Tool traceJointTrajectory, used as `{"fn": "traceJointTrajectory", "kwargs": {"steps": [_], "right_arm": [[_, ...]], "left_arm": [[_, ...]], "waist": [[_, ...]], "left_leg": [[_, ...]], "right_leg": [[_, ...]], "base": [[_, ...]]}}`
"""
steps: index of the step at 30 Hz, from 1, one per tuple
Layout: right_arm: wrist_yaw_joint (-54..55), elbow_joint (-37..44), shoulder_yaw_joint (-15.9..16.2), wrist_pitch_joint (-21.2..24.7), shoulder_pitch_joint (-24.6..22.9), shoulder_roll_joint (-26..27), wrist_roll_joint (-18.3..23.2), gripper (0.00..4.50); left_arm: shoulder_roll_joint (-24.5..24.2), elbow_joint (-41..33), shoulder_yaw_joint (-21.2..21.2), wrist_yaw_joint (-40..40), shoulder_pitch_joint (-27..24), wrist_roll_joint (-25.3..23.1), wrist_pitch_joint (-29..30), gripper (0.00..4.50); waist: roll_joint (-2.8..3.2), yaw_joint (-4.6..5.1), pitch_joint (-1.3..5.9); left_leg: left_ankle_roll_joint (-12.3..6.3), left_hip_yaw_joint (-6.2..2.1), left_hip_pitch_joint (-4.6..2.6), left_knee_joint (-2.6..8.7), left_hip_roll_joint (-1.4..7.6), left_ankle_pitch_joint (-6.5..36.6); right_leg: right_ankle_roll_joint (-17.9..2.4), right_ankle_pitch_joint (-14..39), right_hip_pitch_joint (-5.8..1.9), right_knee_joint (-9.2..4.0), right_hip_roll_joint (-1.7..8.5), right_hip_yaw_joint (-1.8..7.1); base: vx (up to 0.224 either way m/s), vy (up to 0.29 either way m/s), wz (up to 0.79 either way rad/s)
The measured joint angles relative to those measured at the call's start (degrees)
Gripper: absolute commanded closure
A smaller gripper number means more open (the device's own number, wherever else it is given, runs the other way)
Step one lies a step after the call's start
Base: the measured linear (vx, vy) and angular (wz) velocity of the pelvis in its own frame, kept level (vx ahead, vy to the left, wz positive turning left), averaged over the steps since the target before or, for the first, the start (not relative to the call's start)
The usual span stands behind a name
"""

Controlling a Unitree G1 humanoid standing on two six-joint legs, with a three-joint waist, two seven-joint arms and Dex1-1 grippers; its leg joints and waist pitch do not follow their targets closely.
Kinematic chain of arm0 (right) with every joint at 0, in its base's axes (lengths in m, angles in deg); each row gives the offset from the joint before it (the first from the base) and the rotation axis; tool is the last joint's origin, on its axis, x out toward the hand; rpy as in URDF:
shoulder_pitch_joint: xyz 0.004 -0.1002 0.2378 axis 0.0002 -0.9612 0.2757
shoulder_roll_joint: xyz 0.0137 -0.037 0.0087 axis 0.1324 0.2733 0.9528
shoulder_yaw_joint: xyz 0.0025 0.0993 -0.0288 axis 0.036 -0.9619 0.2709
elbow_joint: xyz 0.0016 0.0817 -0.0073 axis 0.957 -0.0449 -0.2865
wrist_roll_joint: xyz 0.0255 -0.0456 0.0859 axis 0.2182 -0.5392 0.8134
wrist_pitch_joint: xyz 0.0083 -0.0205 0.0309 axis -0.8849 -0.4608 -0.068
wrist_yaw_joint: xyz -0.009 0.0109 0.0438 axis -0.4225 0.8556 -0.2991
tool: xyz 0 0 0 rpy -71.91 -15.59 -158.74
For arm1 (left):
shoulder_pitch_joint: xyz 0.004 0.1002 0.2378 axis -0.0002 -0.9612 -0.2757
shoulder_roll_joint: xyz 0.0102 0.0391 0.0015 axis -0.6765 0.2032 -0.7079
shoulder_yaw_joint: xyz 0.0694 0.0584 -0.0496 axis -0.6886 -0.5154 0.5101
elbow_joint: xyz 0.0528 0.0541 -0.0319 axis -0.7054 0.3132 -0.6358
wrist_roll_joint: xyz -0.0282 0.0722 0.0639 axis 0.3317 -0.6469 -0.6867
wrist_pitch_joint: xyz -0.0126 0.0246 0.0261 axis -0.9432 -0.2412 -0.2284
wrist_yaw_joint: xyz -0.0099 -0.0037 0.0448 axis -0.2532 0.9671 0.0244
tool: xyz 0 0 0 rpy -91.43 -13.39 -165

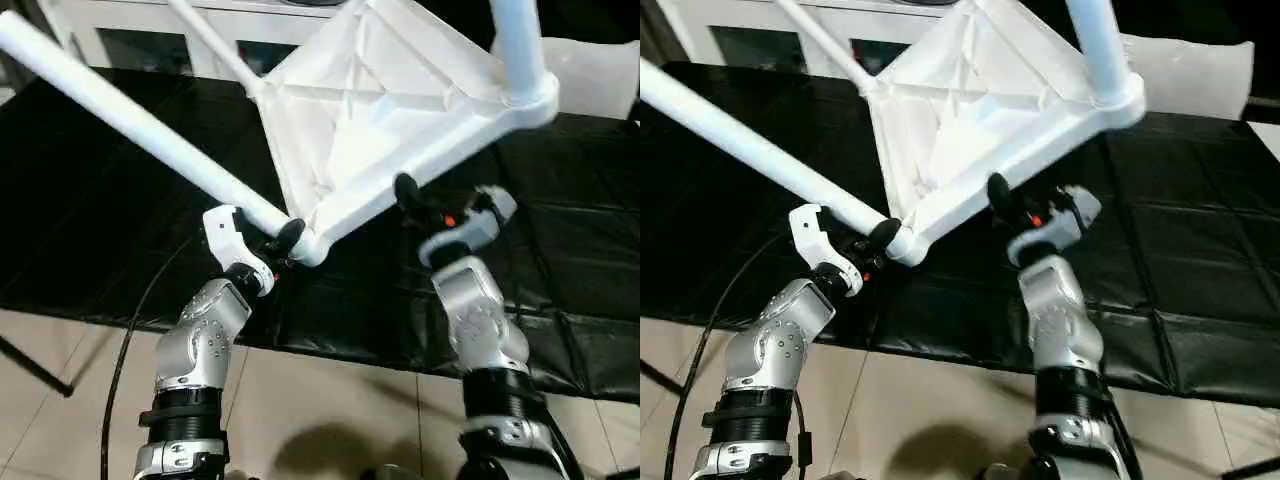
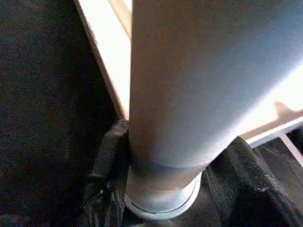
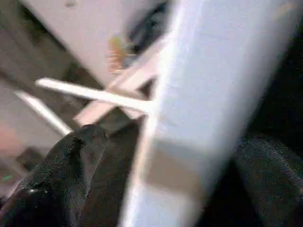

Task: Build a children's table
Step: Flip table

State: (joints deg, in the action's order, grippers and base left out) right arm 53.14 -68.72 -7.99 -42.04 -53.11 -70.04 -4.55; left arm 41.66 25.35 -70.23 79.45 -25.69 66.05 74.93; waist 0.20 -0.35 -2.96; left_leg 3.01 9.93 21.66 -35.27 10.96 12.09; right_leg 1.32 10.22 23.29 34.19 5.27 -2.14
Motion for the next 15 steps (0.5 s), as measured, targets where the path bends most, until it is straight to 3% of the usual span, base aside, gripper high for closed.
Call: {"fn": "traceJointTrajectory", "kwargs": {"steps": [8, 9, 15], "right_arm": [[-1.53, -3.39, -0.43, -0.3, 1.11, -0.05, 0.05, 0.0], [-1.39, -4.95, -0.89, -0.69, 2.15, -0.08, 0.21, 0.27], [-0.74, -9.88, -2.83, -1.95, 5.25, -0.93, 0.43, 0.77]], "left_arm": [[-1.09, -1.48, -0.6, 0.7, -1.06, 0.0, 0.4, 2.44], [-1.5, -1.84, -0.74, 1.06, -1.26, 0.0, 0.75, 2.44], [-3.16, -4.86, -1.88, 4.26, -3.21, 0.56, 3.38, 2.44]], "waist": [[-0.03, -0.52, -0.02], [-0.03, -0.59, -0.02], [-0.05, -1.52, -0.02]], "left_leg": [[-0.07, 0.05, 0.11, -0.05, -0.01, -0.05], [-0.07, 0.05, 0.1, -0.05, 0.0, -0.05], [-0.07, 0.13, 0.23, -0.06, 0.0, -0.08]], "right_leg": [[-0.01, 0.0, 0.02, 0.02, 0.06, -0.03], [-0.01, 0.0, 0.04, 0.05, 0.06, -0.03], [-0.18, 0.1, 0.22, 0.24, 0.06, -0.05]], "base": [[0.0, 0.0, 0.0], [0.0, 0.0, 0.0], [0.0, 0.0, 0.0]]}}
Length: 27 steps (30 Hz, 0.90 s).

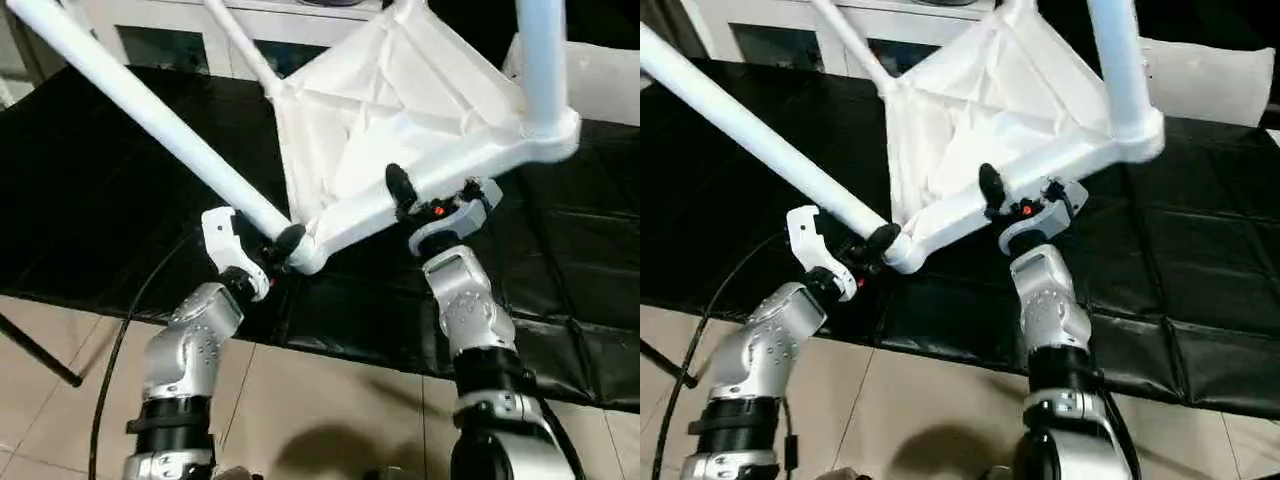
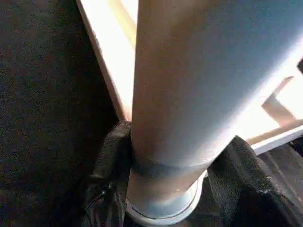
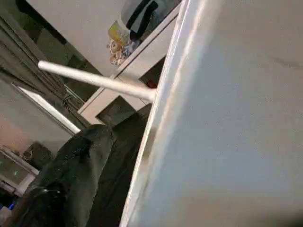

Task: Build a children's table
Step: Flip table

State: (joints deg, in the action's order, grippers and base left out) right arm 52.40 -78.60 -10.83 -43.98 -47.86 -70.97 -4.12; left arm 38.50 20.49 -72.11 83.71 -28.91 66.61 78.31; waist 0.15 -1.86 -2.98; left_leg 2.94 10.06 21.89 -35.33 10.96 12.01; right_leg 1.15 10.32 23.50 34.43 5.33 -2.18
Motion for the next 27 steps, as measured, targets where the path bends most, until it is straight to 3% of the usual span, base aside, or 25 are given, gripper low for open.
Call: {"fn": "traceJointTrajectory", "kwargs": {"steps": [15, 21, 23, 27], "right_arm": [[-0.61, -3.67, -1.84, -0.86, 1.42, 0.36, 1.3, 2.1], [0.42, -3.69, -2.62, -0.86, 1.42, 0.71, 2.1, 2.3], [0.54, -3.68, -2.67, -0.87, 1.42, 0.76, 2.11, 2.34], [1.74, -3.47, -3.25, -0.93, 1.42, 0.3, 2.13, 2.4]], "left_arm": [[-1.73, -1.73, -0.39, 0.48, -0.77, 0.55, 1.99, 2.44], [-3.05, -2.14, -2.18, 1.16, -0.86, -0.08, 1.76, 2.44], [-3.19, -2.36, -2.27, 1.48, -1.06, -0.15, 1.72, 1.88], [-4.72, -5.46, -4.54, 4.45, -3.66, -0.02, 1.38, 1.47]], "waist": [[-0.15, 0.09, -0.08], [-0.14, 0.05, -0.08], [-0.15, 0.1, -0.08], [-0.24, 0.19, -0.14]], "left_leg": [[0.22, 0.19, 0.13, -0.23, 0.07, -0.25], [0.21, 0.19, 0.17, -0.23, 0.06, -0.25], [0.21, 0.19, 0.18, -0.23, 0.06, -0.25], [0.2, 0.2, 0.26, -0.23, 0.07, -0.25]], "right_leg": [[-0.08, 0.05, 0.47, 0.76, 0.0, 0.11], [-0.08, 0.05, 0.49, 0.74, 0.01, 0.1], [-0.09, 0.05, 0.5, 0.72, 0.01, 0.1], [-0.09, 0.05, 0.59, 0.73, 0.0, 0.1]], "base": [[0.0, 0.0, 0.0], [0.0, 0.0, 0.0], [0.0, 0.0, 0.0], [0.0, 0.0, 0.0]]}}
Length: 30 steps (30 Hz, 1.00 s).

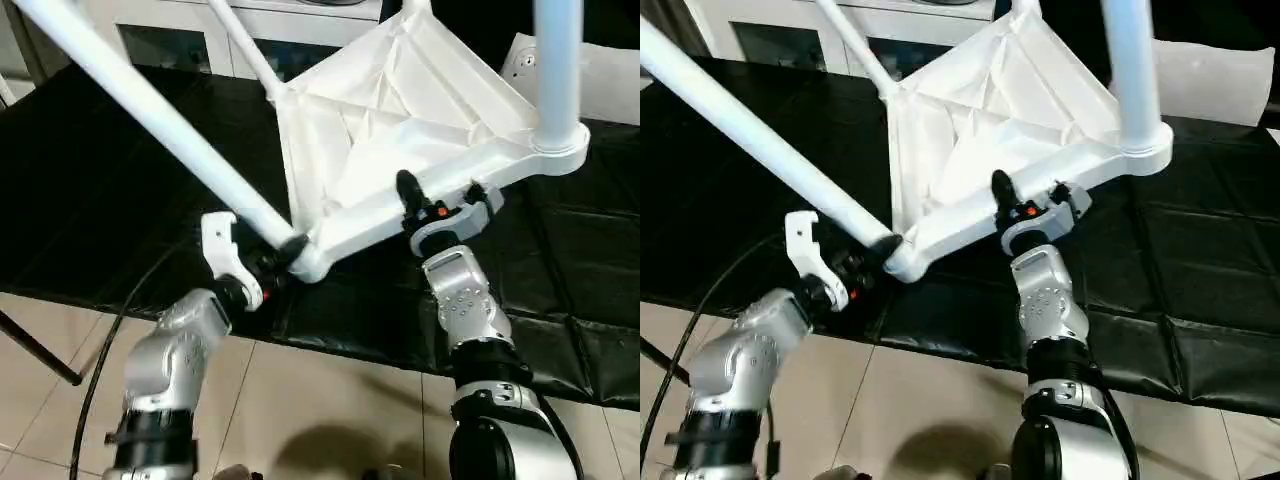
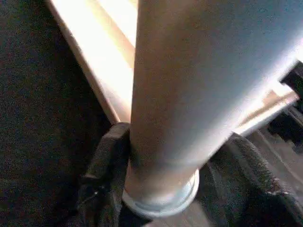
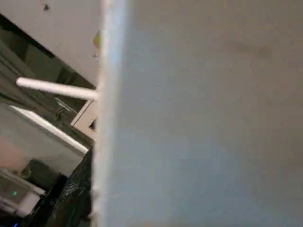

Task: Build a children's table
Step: Flip table

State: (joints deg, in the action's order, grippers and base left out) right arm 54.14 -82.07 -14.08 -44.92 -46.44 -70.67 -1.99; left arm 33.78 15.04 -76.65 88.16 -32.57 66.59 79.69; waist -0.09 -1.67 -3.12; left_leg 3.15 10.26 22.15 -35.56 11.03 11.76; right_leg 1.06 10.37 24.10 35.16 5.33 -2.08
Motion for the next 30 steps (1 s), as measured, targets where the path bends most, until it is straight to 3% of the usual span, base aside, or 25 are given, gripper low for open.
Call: {"fn": "traceJointTrajectory", "kwargs": {"steps": [3, 8, 12, 15, 19, 22, 26, 30], "right_arm": [[1.6, 1.71, 0.12, 0.05, 0.0, -0.37, -0.14, 2.41], [5.97, 6.54, 0.06, 0.08, -0.51, -1.7, -1.29, 2.41], [8.92, 12.01, 0.07, 0.09, -2.82, -3.3, -3.77, 2.43], [10.87, 15.87, 0.18, 0.08, -4.52, -5.18, -6.88, 2.44], [14.04, 20.32, 0.92, 0.08, -6.42, -7.45, -10.34, 2.44], [16.35, 23.18, 1.4, 0.45, -7.48, -9.33, -13.39, 2.44], [17.87, 26.74, 3.68, 0.64, -9.19, -12.25, -19.39, 2.44], [18.1, 28.15, 6.45, 1.01, -9.48, -14.5, -23.94, 2.48]], "left_arm": [[-1.6, -4.57, -1.87, 1.41, -3.59, 0.13, -0.09, 1.32], [-4.39, -14.39, -5.58, 3.85, -9.79, 1.11, 1.03, 0.94], [-6.44, -20.45, -7.0, 4.96, -15.32, 1.03, 0.71, 0.78], [-7.41, -23.8, -8.34, 5.14, -16.66, 0.32, -0.52, 0.65], [-8.43, -27.65, -9.8, 4.91, -16.57, -1.14, -1.16, 0.65], [-10.84, -28.77, -11.55, 4.9, -15.21, -3.12, -1.9, 0.65], [-13.17, -29.12, -13.15, 5.13, -10.39, -6.15, -3.01, 0.65], [-15.04, -29.66, -13.88, 5.91, -6.15, -8.17, -3.85, 0.65]], "waist": [[0.0, -0.13, -0.01], [-0.02, -1.3, -0.03], [-0.06, -1.64, -0.06], [-0.09, -1.65, -0.08], [-0.17, -1.34, -0.12], [-0.25, -0.51, -0.17], [-0.26, 0.29, -0.17], [-0.27, 1.71, -0.19]], "left_leg": [[0.0, 0.02, 0.05, 0.0, 0.04, -0.01], [0.1, 0.11, 0.18, 0.0, 0.04, -0.13], [0.2, 0.11, 0.22, 0.0, 0.04, -0.16], [0.32, 0.1, 0.23, 0.01, 0.03, -0.17], [0.54, 0.1, 0.16, 0.01, 0.04, -0.18], [0.65, 0.1, 0.1, 0.07, 0.04, -0.31], [0.73, 0.1, 0.08, 0.07, 0.03, -0.42], [0.84, 0.07, 0.14, 0.07, 0.04, -0.52]], "right_leg": [[0.0, 0.0, 0.07, 0.05, -0.02, -0.02], [-0.02, 0.02, 0.02, 0.02, 0.02, -0.07], [0.03, 0.0, 0.02, 0.02, 0.02, -0.08], [0.1, -0.04, 0.01, 0.03, 0.02, -0.07], [0.26, -0.12, -0.01, 0.05, 0.0, -0.04], [0.46, -0.21, -0.01, 0.07, -0.03, -0.01], [0.63, -0.31, 0.04, 0.08, -0.04, 0.02], [0.58, -0.5, 0.22, 0.13, -0.1, 0.05]], "base": [[0.0, 0.0, 0.0], [0.0, 0.0, 0.0], [0.0, 0.0, 0.0], [0.0, 0.0, 0.0], [0.0, 0.0, 0.0], [0.0, 0.0, 0.0], [0.0, 0.0, 0.0], [0.0, 0.0, 0.0]]}}
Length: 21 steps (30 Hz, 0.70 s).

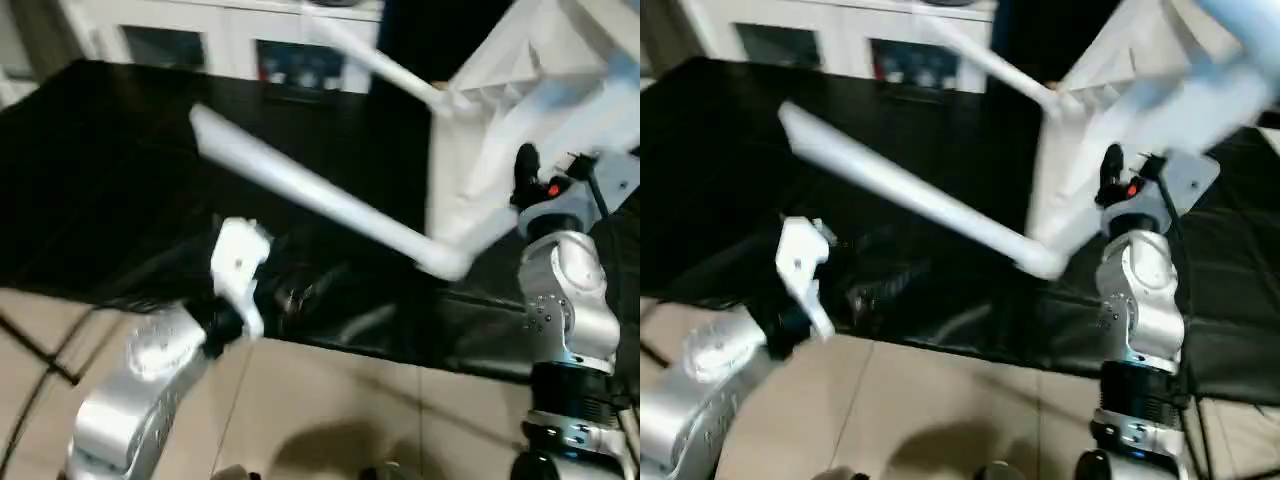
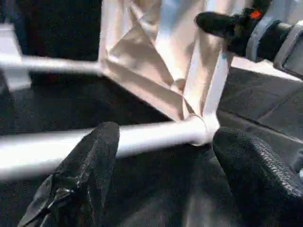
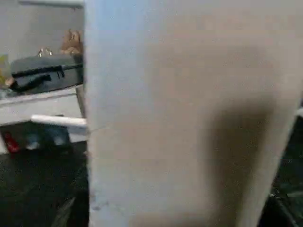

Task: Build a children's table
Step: Flip table

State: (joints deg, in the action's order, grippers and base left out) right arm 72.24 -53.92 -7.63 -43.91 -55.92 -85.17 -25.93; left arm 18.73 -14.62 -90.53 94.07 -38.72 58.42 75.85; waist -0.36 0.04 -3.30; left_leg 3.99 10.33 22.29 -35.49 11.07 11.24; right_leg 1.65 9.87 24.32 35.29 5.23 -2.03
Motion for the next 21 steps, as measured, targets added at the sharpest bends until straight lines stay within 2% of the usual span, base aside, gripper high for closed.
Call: {"fn": "traceJointTrajectory", "kwargs": {"steps": [5, 9, 15, 18, 21], "right_arm": [[0.23, 0.32, 2.55, 0.99, -0.03, -2.55, -4.03, 2.53], [0.0, 0.79, 4.97, 1.51, -0.02, -4.54, -7.6, 2.55], [-0.46, 0.91, 7.54, 1.6, -0.02, -6.78, -10.06, 2.55], [-0.69, 1.27, 8.0, 1.6, -0.01, -7.42, -10.54, 2.55], [-0.65, 1.41, 8.23, 1.6, 0.02, -7.45, -10.86, 2.55]], "left_arm": [[-4.67, 0.21, -0.78, 0.5, 7.03, -4.85, -2.68, 0.65], [-10.36, 2.65, -1.63, 1.49, 14.32, -12.26, -7.52, 0.65], [-12.21, 6.18, -1.45, -2.29, 21.02, -19.51, -15.77, 0.44], [-13.75, 7.6, -0.14, -3.57, 24.28, -21.7, -17.93, 0.44], [-15.61, 12.99, 0.53, -4.88, 30.03, -24.65, -23.11, 0.44]], "waist": [[-0.02, 0.17, -0.01], [-0.05, -0.13, -0.03], [-0.12, -0.23, -0.07], [-0.1, -0.23, -0.06], [-0.41, -0.28, -0.25]], "left_leg": [[-0.06, 0.0, 0.2, -0.01, -0.01, -0.15], [-0.55, 0.0, 0.75, -0.17, -0.04, -0.6], [-0.61, 0.0, 0.75, -0.23, -0.04, -0.69], [-0.55, 0.0, 0.69, -0.24, -0.04, -0.72], [-0.28, -0.05, 0.72, -0.25, -0.04, -0.73]], "right_leg": [[-0.26, -0.17, 0.31, 0.21, 0.0, 0.02], [-0.29, -0.19, 0.87, 0.55, 0.05, 0.02], [-0.31, -0.2, 0.9, 0.73, 0.09, 0.04], [-0.31, -0.2, 0.9, 0.84, 0.08, 0.05], [-0.42, -0.28, 0.93, 0.91, 0.07, 0.0]], "base": [[0.0, 0.0, 0.0], [0.0, 0.0, 0.0], [0.0, 0.0, 0.0], [0.0, 0.0, 0.0], [0.0, 0.0, 0.0]]}}
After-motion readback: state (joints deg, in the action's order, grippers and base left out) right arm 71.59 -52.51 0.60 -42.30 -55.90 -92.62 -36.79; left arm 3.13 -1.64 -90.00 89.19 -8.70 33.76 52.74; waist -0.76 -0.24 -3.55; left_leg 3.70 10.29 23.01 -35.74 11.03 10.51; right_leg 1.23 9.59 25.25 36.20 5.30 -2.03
